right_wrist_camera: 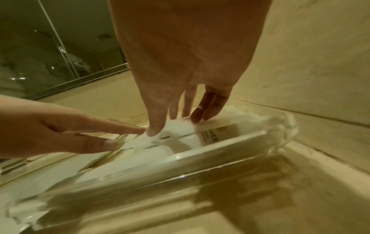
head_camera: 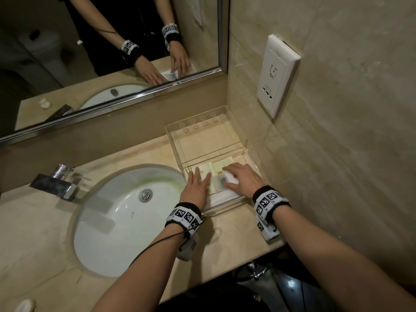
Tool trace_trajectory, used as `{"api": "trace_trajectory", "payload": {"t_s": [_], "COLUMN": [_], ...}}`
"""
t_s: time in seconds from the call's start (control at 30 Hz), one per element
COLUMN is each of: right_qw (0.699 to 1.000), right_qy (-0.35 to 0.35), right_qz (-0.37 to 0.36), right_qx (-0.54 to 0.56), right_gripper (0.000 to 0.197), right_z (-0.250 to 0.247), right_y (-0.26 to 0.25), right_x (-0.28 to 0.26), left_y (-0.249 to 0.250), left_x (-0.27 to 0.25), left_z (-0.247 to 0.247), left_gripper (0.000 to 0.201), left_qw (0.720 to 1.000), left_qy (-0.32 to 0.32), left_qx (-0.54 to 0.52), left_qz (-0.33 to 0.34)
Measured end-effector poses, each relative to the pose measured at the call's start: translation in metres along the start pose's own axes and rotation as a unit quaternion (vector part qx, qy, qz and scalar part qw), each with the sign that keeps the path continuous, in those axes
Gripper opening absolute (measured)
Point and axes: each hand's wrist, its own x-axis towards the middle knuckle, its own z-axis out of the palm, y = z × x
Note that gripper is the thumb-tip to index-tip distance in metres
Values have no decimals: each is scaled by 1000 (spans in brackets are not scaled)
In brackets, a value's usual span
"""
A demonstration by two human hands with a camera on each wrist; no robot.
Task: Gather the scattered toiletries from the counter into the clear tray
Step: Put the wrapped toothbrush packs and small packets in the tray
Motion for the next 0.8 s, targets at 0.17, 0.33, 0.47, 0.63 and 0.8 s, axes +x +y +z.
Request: {"api": "trace_trajectory", "payload": {"t_s": [0.17, 0.33, 0.47, 0.63, 0.8], "right_qw": [999, 999, 999, 998, 993], "right_qy": [-46, -47, -49, -15, 67], "right_qz": [-7, -8, -3, 24, -1], "right_qx": [4, 11, 20, 61, 96], "right_gripper": [51, 45, 46, 49, 31], "right_z": [4, 5, 4, -4, -10], "right_y": [-8, -7, -7, -9, -55], "right_x": [8, 7, 6, 6, 14], "left_y": [2, 3, 4, 0, -33], "left_x": [-1, -1, -1, -6, -35], "left_z": [1, 0, -1, -13, -40], "left_gripper": [55, 62, 58, 51, 25], "left_qw": [1000, 1000, 999, 991, 954], "left_qy": [4, 9, 25, 99, 161], "left_qx": [-23, -13, -22, -85, -243], "left_qz": [-13, -26, -26, -10, -71]}}
